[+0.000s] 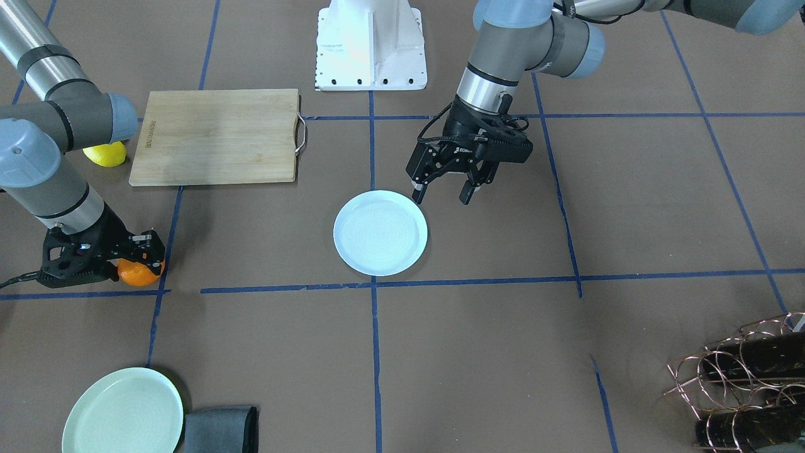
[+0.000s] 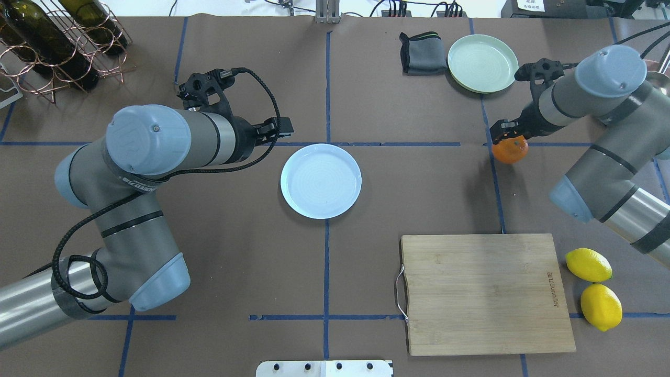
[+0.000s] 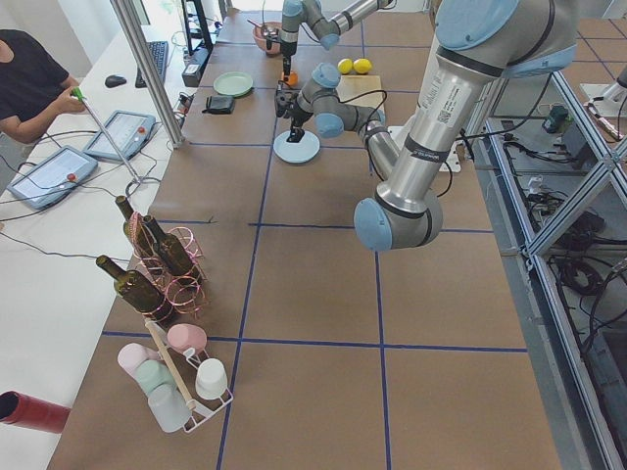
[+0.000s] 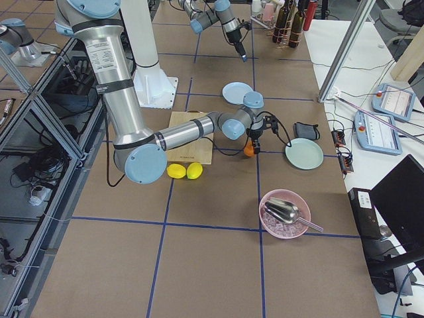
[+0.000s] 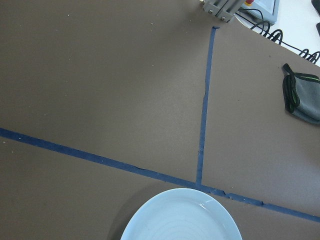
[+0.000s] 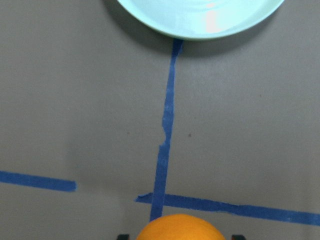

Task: Pick orange to plate
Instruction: 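Close the right gripper around the orange and lift it, then carry the orange over the plate with the right gripper while the left arm withdraws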

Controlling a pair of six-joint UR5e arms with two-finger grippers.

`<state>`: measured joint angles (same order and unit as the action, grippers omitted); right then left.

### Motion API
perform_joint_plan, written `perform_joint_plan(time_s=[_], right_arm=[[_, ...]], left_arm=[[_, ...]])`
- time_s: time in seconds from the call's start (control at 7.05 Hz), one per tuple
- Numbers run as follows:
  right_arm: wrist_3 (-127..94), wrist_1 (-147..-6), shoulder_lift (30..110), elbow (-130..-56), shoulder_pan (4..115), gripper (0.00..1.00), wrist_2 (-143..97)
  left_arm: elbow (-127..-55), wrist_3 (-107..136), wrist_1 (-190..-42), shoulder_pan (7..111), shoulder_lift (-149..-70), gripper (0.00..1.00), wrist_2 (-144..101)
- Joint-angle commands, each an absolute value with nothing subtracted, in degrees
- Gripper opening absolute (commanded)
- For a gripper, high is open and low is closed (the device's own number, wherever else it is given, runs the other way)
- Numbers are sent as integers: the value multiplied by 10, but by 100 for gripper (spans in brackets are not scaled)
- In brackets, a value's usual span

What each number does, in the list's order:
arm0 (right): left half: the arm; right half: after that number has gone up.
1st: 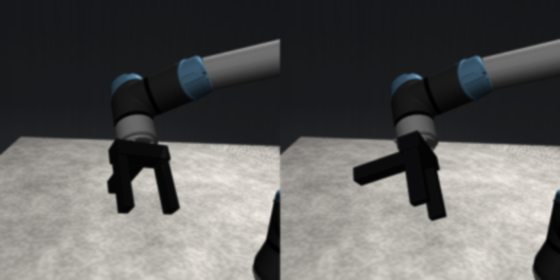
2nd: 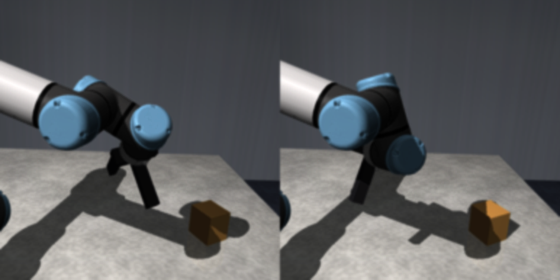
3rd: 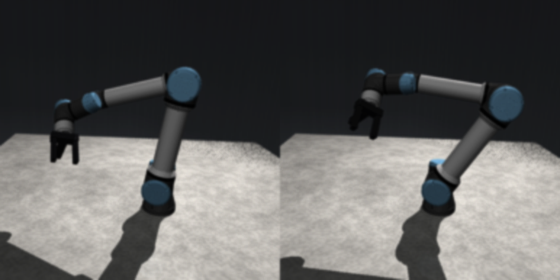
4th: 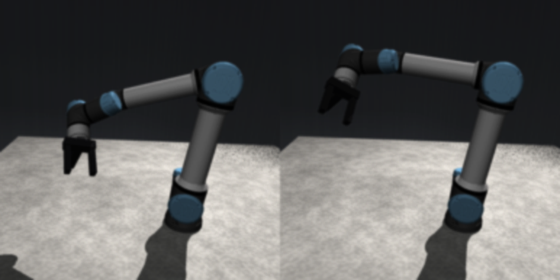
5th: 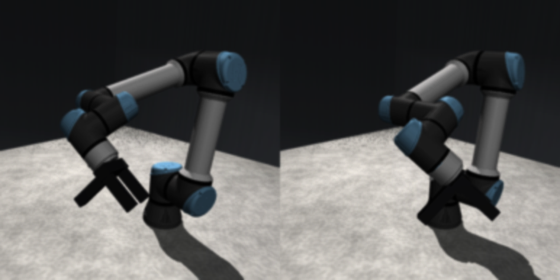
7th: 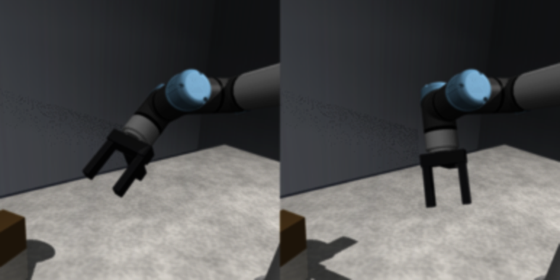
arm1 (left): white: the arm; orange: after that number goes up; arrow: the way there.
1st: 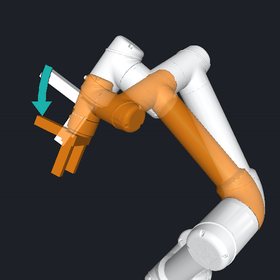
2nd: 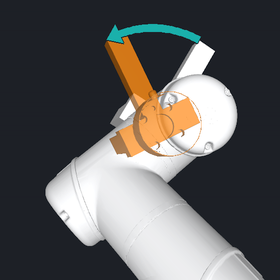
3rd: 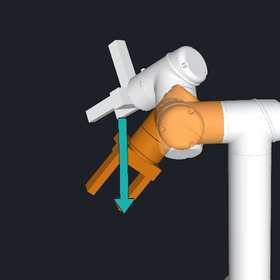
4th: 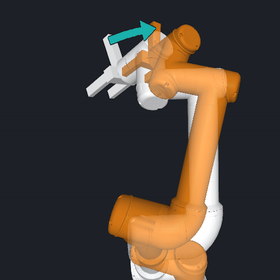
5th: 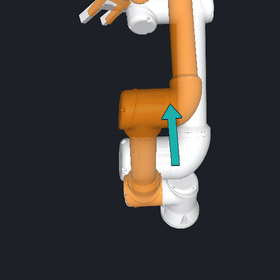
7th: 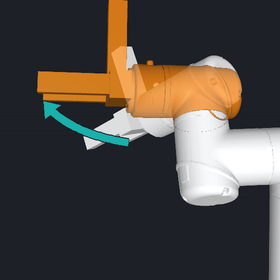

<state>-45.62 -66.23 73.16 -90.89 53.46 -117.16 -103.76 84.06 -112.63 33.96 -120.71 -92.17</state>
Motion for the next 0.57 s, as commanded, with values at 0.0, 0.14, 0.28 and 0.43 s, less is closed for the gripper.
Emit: perform_joint_plan(time_s=[0.0,0.14,0.28,0.43], right_arm=[[-530,-667,716,-980,557,0,-1196],[-593,-695,666,-990,550,0,-1196],[-647,-746,602,-991,518,0,-1185],[-672,-787,552,-988,483,0,-1142]], left_arm=[[-1036,747,-1125,370,-1202,100,-921],[-1037,735,-1128,380,-1174,100,-918],[-1037,665,-1126,413,-1170,100,-923],[-1032,577,-1124,457,-1167,100,-956]])
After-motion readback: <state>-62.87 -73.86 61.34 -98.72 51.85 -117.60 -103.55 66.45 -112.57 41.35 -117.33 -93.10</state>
